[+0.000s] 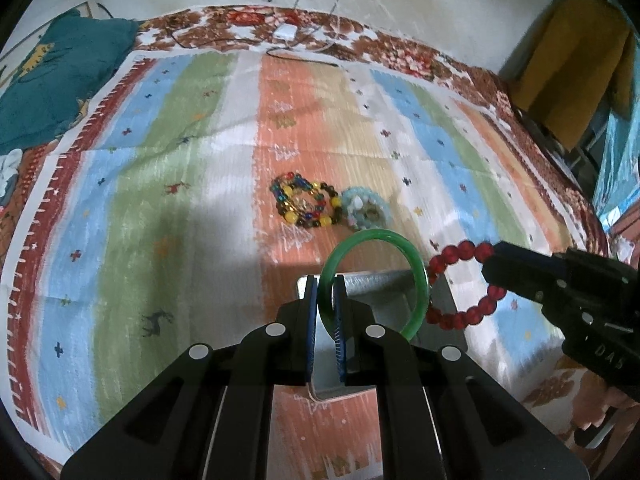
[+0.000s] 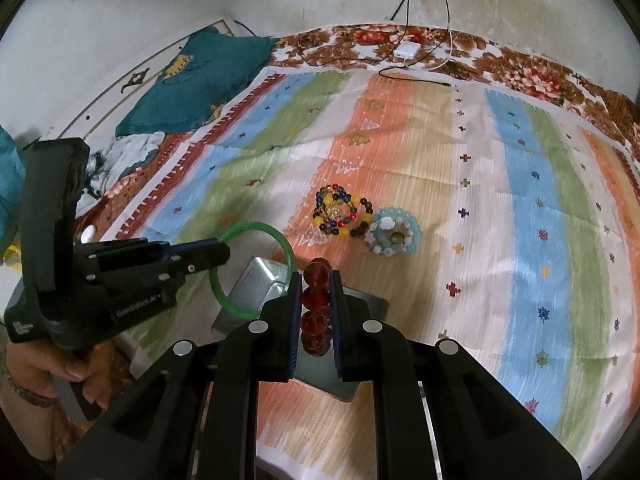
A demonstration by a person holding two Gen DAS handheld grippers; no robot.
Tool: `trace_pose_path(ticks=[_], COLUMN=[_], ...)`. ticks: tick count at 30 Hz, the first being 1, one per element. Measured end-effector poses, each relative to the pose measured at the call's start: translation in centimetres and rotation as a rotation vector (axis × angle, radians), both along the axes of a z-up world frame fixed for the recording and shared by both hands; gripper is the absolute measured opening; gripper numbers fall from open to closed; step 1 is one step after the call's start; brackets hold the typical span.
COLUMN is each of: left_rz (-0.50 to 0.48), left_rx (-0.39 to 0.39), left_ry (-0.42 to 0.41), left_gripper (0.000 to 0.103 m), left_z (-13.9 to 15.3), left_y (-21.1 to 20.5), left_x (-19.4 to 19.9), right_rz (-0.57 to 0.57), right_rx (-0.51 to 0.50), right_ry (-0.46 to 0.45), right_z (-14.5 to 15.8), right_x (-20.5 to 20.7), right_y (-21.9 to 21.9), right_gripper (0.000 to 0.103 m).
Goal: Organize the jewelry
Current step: 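Carry the bangle with the left gripper into the tin while the right gripper drops the red bracelet in, then move the left gripper to a multicolour bead bracelet while the right gripper approaches the light-blue bracelet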
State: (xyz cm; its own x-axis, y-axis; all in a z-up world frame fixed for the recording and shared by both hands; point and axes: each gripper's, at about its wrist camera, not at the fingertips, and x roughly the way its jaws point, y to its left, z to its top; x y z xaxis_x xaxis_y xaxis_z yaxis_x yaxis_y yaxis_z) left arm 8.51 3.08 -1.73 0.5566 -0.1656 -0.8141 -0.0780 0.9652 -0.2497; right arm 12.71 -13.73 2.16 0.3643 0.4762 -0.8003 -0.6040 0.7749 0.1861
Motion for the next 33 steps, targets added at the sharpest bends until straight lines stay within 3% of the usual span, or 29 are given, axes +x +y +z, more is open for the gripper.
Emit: trace_pose_path(ticks=[5, 7, 9, 13, 18, 19, 24, 33], left_rz=[-0.05, -0.04, -0.023, 0.037, 0.107, 0.116, 0.134, 0.122], left_rx=[-0.046, -0.032, -0.012, -0.025, -0.01, -0.007, 0.007, 0.016], left_ry=[0.08, 0.095, 0.076, 0.06, 0.073, 0.072, 0.061, 0.078], left_gripper=[0.01, 0.024, 0.029, 0.037, 0.039, 0.044, 0.052, 0.055], left_z=[-1.4, -1.8, -1.5, -1.2, -1.7, -1.8, -1.9, -3.0], left_y=[-0.5, -0.5, -0.2, 1.3, 3.3, 3.6, 4.5, 4.9], left_x=[0.6, 0.7, 0.7, 1.1, 2.8, 3.2, 4.8, 7.3], right_rz=[-0.006, -0.017, -0.034, -0.061, -0.098, -0.103, -0.123, -0.122], right_rx=[-0.01, -0.008, 0.001, 0.012, 0.004, 0.0, -0.02, -0.07], right_ry=[0.048, 0.065, 0.07, 0.085, 0.104, 0.106, 0.119, 0.15], right_z=[-0.9, -1.2, -1.2, -1.3, -1.9, -2.1, -2.9, -4.8], right_x=[0.5, 0.7, 1.0, 1.9, 3.5, 3.8, 5.5, 7.6], right_y=[-0.3, -0.5, -0.9, -1.4, -1.7, -1.7, -1.4, -0.2], right_gripper=[0.015, 0.018, 0.042, 0.046, 0.053, 0.054, 0.058, 0.059])
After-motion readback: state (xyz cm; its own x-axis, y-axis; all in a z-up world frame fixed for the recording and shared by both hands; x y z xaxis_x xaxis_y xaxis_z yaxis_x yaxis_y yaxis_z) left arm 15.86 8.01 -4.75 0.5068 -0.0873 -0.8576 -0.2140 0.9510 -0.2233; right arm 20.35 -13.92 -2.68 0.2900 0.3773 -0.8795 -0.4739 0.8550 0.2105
